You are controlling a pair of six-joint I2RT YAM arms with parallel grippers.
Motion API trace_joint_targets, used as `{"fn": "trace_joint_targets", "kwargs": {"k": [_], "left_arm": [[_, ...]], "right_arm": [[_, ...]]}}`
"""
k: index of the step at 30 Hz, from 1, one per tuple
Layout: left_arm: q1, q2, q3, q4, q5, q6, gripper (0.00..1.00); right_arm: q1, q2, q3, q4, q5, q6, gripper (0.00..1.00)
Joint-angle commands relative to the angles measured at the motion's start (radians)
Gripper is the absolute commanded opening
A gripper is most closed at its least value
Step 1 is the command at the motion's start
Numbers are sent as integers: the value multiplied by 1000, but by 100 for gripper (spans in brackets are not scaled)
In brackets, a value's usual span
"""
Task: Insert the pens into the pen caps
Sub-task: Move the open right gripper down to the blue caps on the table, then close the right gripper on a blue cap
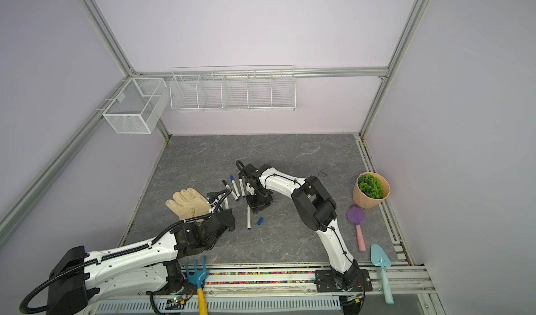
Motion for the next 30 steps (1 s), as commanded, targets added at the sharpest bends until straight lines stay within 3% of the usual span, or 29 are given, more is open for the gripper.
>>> {"fn": "trace_joint_targets", "kwargs": {"k": [1,9,20,30], "left_arm": [[5,4,7,-16,-16,-18,0],[6,9,8,-7,-15,-17,0],[6,42,27,4,1,8,0],[6,35,24,4,1,10,0]], "right_arm": [[13,72,-15,-1,172,-27,35],[13,42,-40,4,288,-42,30],[11,46,-38,52,145,-27,35],[12,96,17,41,198,-38,34]]}}
